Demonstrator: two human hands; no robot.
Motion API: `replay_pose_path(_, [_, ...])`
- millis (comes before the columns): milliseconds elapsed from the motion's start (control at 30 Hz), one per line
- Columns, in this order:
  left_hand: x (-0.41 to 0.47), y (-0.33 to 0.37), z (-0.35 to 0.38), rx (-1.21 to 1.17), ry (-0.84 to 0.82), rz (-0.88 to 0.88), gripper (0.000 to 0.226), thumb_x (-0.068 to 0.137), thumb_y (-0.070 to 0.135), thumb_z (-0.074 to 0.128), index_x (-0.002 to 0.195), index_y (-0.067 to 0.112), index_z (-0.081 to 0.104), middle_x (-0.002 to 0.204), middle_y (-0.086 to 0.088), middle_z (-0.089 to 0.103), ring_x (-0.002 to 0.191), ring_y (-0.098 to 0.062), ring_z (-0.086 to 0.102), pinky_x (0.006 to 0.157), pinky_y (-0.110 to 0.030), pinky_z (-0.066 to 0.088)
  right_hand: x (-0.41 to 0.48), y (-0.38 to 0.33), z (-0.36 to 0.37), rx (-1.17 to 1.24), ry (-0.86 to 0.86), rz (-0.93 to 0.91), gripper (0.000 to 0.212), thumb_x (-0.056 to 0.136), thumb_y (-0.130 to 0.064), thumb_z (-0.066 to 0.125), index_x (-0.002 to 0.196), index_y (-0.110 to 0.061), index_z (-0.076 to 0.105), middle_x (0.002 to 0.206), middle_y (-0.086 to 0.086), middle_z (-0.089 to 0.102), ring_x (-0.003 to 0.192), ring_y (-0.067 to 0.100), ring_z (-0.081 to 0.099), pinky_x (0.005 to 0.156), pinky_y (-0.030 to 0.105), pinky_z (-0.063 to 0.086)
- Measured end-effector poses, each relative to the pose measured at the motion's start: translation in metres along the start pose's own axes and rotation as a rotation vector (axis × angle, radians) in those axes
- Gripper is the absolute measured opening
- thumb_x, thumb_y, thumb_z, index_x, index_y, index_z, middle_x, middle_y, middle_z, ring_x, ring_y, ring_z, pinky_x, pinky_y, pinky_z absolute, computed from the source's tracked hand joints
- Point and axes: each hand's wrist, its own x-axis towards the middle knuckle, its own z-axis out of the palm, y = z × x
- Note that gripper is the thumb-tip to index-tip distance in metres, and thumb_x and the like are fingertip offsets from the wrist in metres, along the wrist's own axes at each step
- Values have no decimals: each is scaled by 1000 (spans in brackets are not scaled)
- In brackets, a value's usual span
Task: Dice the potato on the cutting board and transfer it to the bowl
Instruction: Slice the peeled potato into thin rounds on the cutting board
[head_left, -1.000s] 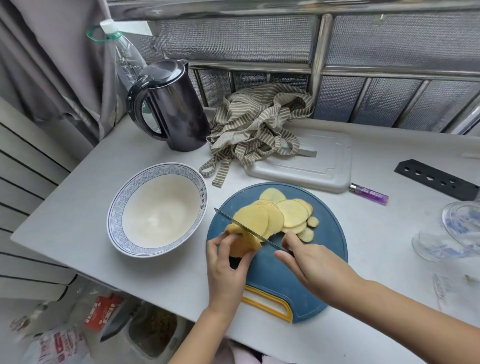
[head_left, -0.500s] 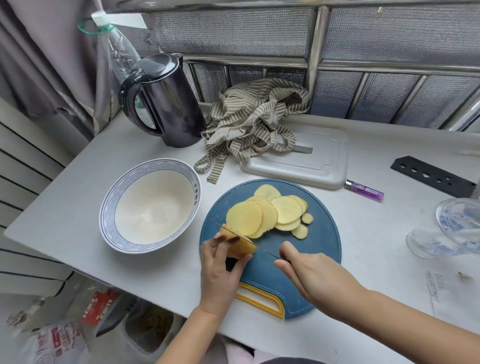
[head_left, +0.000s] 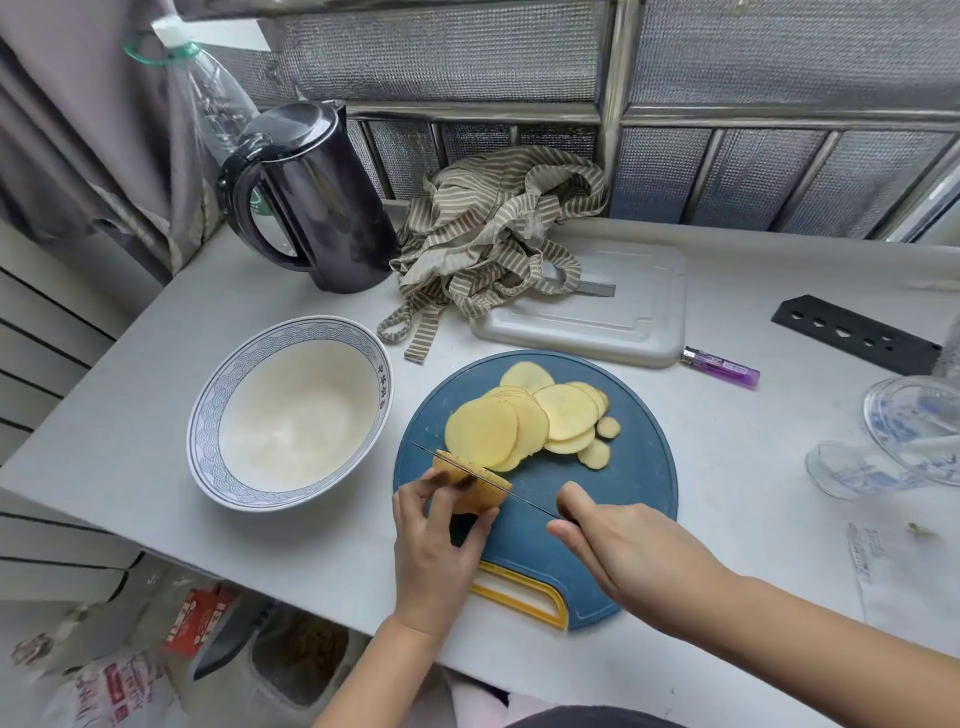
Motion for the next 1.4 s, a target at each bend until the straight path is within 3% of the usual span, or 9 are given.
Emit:
replay_pose_path(133, [4,3,2,16,9,-36,40,80,49,63,109,24,50,107,-2,41,95,-26,51,73,-34,55,1,1,1,-14,17,-7,37,91,-56,5,96,-24,24,64,-5,37,63,23,42,62,35,37])
replay_pose_path(300, [5,5,3,98,21,11,41,82,50,59,110,22,48,103,-2,38,92,-21,44,66,-32,52,0,2,-1,-17,6,-14,38,90,-56,4,96,-25,23,63,-6,37,63,22,41,60,34,34])
replay_pose_path(500, [3,5,3,106,22,31,40,83,49,57,113,23,50,105,-2,38,93,-20,43,71,-30,49,-1,4,1,-1,28,-10,40,91,-57,6,95,-23,26,66,-7,40,64,24,43,63,38,38])
replay_pose_path(800, [1,4,3,104,7,27,40,84,52,55,114,25,51,105,-2,38,94,-21,44,74,-27,45,-3,6,2,2,29,-30,39,91,-57,5,93,-23,25,62,-6,37,56,19,36,58,33,27])
replay_pose_path(967, [2,5,2,95,9,20,44,90,62,44,111,24,51,104,-2,38,93,-20,43,74,-27,44,-4,6,4,0,31,-45,39,90,-57,5,93,-24,24,63,-6,37,58,20,38,57,32,27])
replay_pose_path(1400, [2,2,1,109,-10,28,40,82,52,56,111,24,51,102,-2,38,91,-21,43,69,-24,44,-4,7,5,-15,28,-40,39,89,-58,3,93,-25,23,66,-6,41,62,22,41,58,33,28])
